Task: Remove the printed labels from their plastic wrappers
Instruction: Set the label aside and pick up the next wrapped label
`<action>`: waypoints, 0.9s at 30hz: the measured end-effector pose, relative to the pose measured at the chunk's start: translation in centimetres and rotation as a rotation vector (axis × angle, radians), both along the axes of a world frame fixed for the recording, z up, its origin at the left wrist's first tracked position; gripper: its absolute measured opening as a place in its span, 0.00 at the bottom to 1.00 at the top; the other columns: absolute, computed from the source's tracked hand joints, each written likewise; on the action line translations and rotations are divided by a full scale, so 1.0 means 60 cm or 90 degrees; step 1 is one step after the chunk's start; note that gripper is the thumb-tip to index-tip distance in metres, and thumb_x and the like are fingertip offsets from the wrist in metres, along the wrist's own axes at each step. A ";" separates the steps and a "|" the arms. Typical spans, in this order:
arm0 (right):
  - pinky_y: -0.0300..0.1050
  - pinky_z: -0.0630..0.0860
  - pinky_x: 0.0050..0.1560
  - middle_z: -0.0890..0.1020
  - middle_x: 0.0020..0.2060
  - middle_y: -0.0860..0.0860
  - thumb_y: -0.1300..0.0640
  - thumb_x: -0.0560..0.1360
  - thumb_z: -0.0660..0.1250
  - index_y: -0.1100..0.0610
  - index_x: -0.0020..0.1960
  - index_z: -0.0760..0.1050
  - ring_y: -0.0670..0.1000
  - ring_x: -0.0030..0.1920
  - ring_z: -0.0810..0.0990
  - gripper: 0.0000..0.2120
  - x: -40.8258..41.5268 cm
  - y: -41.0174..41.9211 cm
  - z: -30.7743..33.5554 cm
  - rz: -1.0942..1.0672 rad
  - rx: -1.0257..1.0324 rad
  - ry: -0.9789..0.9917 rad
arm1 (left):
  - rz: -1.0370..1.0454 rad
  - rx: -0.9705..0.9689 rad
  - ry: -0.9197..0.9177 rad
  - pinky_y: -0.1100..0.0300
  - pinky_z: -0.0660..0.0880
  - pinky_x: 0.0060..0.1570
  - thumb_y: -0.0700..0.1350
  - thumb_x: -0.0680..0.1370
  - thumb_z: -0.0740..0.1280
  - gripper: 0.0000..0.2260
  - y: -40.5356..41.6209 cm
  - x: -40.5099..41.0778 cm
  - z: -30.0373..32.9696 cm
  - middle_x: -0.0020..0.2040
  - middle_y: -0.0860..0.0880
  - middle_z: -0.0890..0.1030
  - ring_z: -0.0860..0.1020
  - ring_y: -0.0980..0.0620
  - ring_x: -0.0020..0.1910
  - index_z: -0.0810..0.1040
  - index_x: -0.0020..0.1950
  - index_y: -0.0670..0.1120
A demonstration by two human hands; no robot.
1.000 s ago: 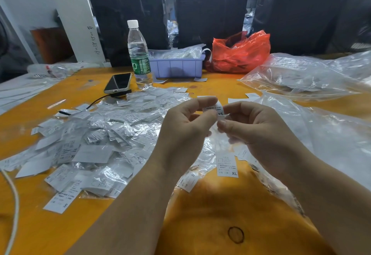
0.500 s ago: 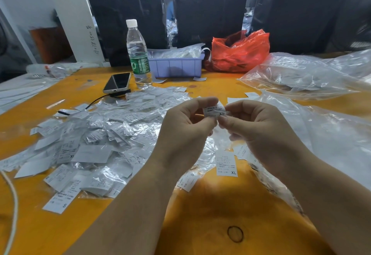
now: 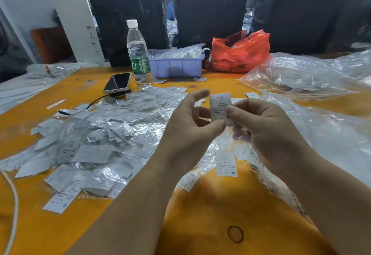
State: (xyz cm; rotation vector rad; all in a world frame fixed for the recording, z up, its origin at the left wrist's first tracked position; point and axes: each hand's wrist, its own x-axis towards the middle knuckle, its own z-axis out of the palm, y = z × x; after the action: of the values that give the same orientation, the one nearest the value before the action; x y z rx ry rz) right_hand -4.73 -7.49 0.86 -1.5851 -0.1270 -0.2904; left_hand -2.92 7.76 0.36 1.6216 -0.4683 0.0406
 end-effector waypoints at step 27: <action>0.42 0.77 0.32 0.83 0.32 0.49 0.65 0.74 0.70 0.56 0.41 0.79 0.47 0.30 0.78 0.06 0.002 -0.007 0.009 -0.047 0.099 0.034 | 0.023 -0.053 0.133 0.61 0.78 0.36 0.43 0.78 0.69 0.06 0.005 0.009 0.002 0.36 0.52 0.83 0.79 0.55 0.34 0.77 0.41 0.46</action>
State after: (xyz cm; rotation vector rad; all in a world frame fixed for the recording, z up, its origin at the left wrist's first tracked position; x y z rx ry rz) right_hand -4.62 -7.90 1.38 -1.4442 -0.0047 -0.3073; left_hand -2.41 8.05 0.50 1.5334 -0.2729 -0.0796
